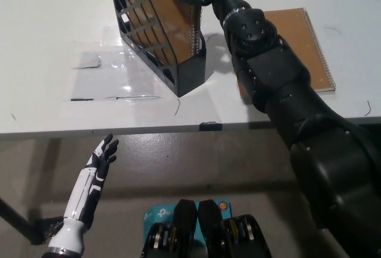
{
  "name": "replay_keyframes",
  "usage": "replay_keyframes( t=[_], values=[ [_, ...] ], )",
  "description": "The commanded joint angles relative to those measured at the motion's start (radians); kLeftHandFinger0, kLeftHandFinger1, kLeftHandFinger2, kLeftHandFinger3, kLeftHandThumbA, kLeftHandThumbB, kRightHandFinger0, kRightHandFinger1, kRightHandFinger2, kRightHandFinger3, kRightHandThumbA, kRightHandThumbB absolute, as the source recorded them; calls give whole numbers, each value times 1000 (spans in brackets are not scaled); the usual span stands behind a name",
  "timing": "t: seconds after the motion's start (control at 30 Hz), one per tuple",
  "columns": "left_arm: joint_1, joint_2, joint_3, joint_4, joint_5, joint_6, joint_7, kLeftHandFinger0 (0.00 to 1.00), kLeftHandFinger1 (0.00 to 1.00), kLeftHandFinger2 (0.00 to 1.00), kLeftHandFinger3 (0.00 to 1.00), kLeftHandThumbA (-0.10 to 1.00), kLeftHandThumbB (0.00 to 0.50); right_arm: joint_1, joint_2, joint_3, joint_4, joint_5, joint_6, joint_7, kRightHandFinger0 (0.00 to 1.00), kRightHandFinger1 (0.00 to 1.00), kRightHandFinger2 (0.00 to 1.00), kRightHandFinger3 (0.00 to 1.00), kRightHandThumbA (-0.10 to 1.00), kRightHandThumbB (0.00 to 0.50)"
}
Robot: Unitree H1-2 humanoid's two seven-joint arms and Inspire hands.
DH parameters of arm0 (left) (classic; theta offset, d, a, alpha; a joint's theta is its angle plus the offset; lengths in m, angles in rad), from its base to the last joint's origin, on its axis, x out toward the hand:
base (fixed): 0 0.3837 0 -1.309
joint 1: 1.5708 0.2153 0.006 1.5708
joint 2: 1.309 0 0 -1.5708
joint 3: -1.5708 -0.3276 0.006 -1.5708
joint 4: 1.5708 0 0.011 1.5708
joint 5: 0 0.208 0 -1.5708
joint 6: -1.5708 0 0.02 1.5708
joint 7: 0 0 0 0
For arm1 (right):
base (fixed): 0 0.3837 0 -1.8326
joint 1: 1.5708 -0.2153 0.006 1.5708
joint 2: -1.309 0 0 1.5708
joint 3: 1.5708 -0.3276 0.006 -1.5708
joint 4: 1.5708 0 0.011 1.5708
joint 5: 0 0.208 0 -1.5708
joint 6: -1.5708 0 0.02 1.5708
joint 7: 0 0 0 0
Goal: Use the right hand to pick up a book from the book holder on the left side and put it on another book on the right side
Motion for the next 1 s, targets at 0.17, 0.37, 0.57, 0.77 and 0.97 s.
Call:
replay_keyframes(
  t=[0.17, 0.37, 0.57, 0.77, 0.97],
  values=[
    [-25, 19, 2, -2, -3, -31, -5, 1000, 1000, 1000, 1000, 1000, 236, -117, 8, -139, -28, 139, -14, 31, 59, 402, 779, 712, -100, 132],
    [-31, 16, 2, -11, -3, 7, -6, 1000, 1000, 1000, 1000, 1000, 283, -224, 19, -441, -92, 422, 158, 136, 0, 389, 840, 835, -100, 124],
    [-45, 18, 6, 23, -20, -33, -8, 1000, 1000, 1000, 1000, 1000, 258, -342, 11, -647, -136, 600, 335, 118, 0, 151, 707, 1000, -100, 127],
    [-48, 19, 6, 38, -23, -59, -8, 1000, 1000, 1000, 1000, 1000, 230, -376, -6, -757, -161, 671, 438, 121, 0, 127, 700, 1000, -100, 104],
    [-46, 19, 5, 29, -11, -45, -4, 1000, 1000, 1000, 1000, 1000, 233, -393, -26, -806, -155, 680, 473, 150, 0, 130, 685, 1000, -100, 77]
  ],
)
